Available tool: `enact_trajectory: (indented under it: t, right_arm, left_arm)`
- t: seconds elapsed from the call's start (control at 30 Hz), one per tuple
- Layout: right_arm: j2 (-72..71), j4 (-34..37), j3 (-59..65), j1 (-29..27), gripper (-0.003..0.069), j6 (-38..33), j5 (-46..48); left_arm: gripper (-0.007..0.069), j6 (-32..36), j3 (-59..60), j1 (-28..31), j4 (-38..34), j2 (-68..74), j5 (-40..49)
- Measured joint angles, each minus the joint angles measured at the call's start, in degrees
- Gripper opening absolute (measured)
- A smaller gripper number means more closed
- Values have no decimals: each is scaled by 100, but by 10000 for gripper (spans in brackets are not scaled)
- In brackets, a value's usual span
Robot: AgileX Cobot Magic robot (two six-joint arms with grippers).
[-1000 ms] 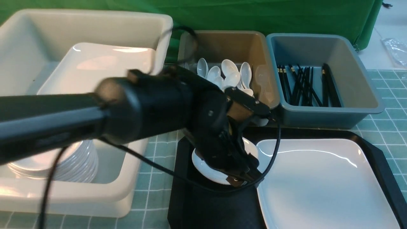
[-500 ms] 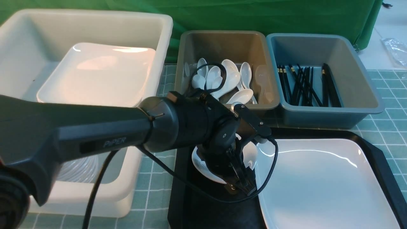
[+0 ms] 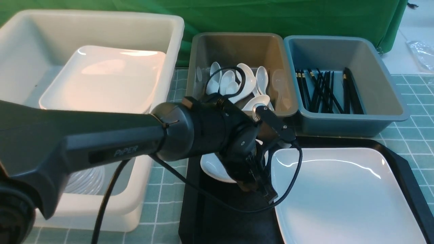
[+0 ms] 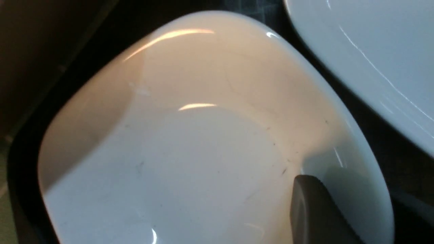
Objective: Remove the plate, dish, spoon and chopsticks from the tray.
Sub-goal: Use the left arm to grab a small plate from the dinner plate, then use the left arm to put the small plate into the large storage box on the left
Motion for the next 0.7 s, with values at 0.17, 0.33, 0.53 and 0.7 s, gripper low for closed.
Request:
enact_trajectory:
  t: [0.17, 0.33, 0.53, 0.7]
  right_arm:
    - [0, 0, 0, 0, 69, 0, 0]
    - [0, 0, 0, 0, 69, 0, 0]
    - [0, 0, 0, 0, 69, 0, 0]
    - [0, 0, 0, 0, 69, 0, 0]
  left_arm:
    - [153, -65, 0, -15, -254, -200, 444]
    - [65, -204, 6, -22, -664, -670, 871]
    - [19, -324, 63, 35, -769, -1460, 1194]
    - [19, -437, 63, 184, -695, -1883, 1226]
